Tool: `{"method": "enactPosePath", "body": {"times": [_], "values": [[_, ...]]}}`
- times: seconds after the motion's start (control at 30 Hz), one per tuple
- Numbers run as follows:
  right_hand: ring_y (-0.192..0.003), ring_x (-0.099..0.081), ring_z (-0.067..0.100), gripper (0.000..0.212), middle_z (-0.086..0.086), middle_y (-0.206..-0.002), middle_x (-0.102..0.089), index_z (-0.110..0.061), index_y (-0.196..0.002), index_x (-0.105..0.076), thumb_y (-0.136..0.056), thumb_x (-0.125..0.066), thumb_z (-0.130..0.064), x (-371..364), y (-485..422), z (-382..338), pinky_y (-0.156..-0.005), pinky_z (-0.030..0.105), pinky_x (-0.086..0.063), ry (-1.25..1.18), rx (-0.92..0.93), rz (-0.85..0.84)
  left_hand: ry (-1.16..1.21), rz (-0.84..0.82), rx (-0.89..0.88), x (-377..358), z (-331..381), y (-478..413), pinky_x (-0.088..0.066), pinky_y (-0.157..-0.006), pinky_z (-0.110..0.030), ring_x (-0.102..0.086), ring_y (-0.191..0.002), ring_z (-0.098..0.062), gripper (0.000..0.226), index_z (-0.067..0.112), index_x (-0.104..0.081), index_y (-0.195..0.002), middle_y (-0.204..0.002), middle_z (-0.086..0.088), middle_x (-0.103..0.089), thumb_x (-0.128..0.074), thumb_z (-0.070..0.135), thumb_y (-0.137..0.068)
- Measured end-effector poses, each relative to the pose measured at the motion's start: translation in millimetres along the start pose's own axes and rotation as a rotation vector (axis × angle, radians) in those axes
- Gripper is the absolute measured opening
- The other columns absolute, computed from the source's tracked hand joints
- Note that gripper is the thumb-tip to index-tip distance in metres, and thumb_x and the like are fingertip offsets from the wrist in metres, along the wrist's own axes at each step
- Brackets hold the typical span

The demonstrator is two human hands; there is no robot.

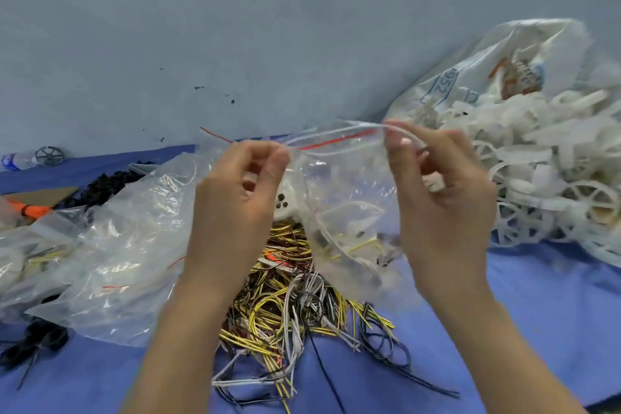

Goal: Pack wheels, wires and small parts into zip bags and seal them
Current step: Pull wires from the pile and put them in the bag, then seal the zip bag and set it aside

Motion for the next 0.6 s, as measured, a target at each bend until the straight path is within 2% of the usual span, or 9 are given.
{"method": "enactPosePath", "body": {"times": [0.07,0.13,0.2,0.3,0.4,0.5,0.6], "values": [[-0.058,-0.044,0.001,0.009,-0.016,-0.068,-0.051,-0.041,-0.094,-0.072,-0.095,-0.064,-0.037,3,-25,7,-0.058,0.008,-0.033,-0.149,-0.071,0.025,0.082,0.055,-0.054,8,8,-16,-0.043,-0.063,-0.007,-0.060,-0.074,0.004,0.008,0.038,-0.065,-0.092,-0.082,0.020,-0.067,-0.060,0.044,-0.095],[-0.055,-0.036,0.008,0.013,-0.011,-0.060,-0.045,-0.035,-0.084,-0.075,-0.092,-0.066,-0.041,0,-34,22,-0.053,0.015,-0.031,-0.249,-0.173,-0.103,0.147,0.059,-0.046,12,3,-19,-0.047,-0.063,-0.014,-0.059,-0.071,0.001,0.005,0.039,-0.066,-0.089,-0.079,0.017,-0.066,-0.064,0.041,-0.093],[-0.054,-0.037,0.009,0.021,-0.006,-0.056,-0.043,-0.028,-0.079,-0.076,-0.086,-0.063,-0.043,-9,-31,42,-0.052,0.015,-0.035,-0.338,-0.349,-0.228,0.148,0.024,-0.009,12,-10,-16,-0.052,-0.066,-0.025,-0.060,-0.072,-0.004,0.003,0.037,-0.068,-0.089,-0.080,0.013,-0.068,-0.066,0.037,-0.091],[-0.052,-0.039,0.008,0.024,-0.007,-0.054,-0.044,-0.020,-0.078,-0.072,-0.089,-0.059,-0.037,-24,-19,63,-0.053,0.013,-0.037,-0.338,-0.511,-0.226,0.168,-0.013,0.052,12,-27,-14,-0.052,-0.069,-0.029,-0.062,-0.072,-0.004,0.009,0.036,-0.067,-0.098,-0.080,0.012,-0.069,-0.066,0.032,-0.090],[-0.060,-0.046,0.009,0.026,-0.006,-0.060,-0.052,-0.020,-0.078,-0.070,-0.093,-0.056,-0.037,-34,-10,69,-0.059,0.016,-0.043,-0.353,-0.542,-0.191,0.290,-0.040,0.176,13,-43,-13,-0.053,-0.069,-0.018,-0.065,-0.074,-0.005,0.023,0.033,-0.067,-0.112,-0.084,0.009,-0.072,-0.066,0.032,-0.089],[-0.073,-0.059,0.011,0.023,-0.010,-0.074,-0.066,-0.018,-0.080,-0.067,-0.092,-0.057,-0.034,-37,-2,69,-0.068,0.018,-0.051,-0.439,-0.550,-0.255,0.441,-0.065,0.339,12,-61,-4,-0.055,-0.073,-0.019,-0.068,-0.083,-0.008,0.031,0.029,-0.069,-0.115,-0.093,0.003,-0.074,-0.069,0.030,-0.084],[-0.071,-0.061,0.014,0.014,-0.010,-0.076,-0.068,-0.017,-0.082,-0.068,-0.094,-0.061,-0.020,-39,3,65,-0.068,0.019,-0.051,-0.479,-0.556,-0.313,0.520,-0.043,0.448,14,-75,4,-0.055,-0.075,-0.021,-0.068,-0.086,-0.011,0.034,0.025,-0.073,-0.111,-0.095,0.001,-0.074,-0.074,0.037,-0.078]]}}
Point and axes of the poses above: each hand's wrist, its own y-axis away from the middle knuckle, its own x-axis out of the back of the hand, z = x × y, the point moved 1 cm from there along -y, towards the middle knuckle
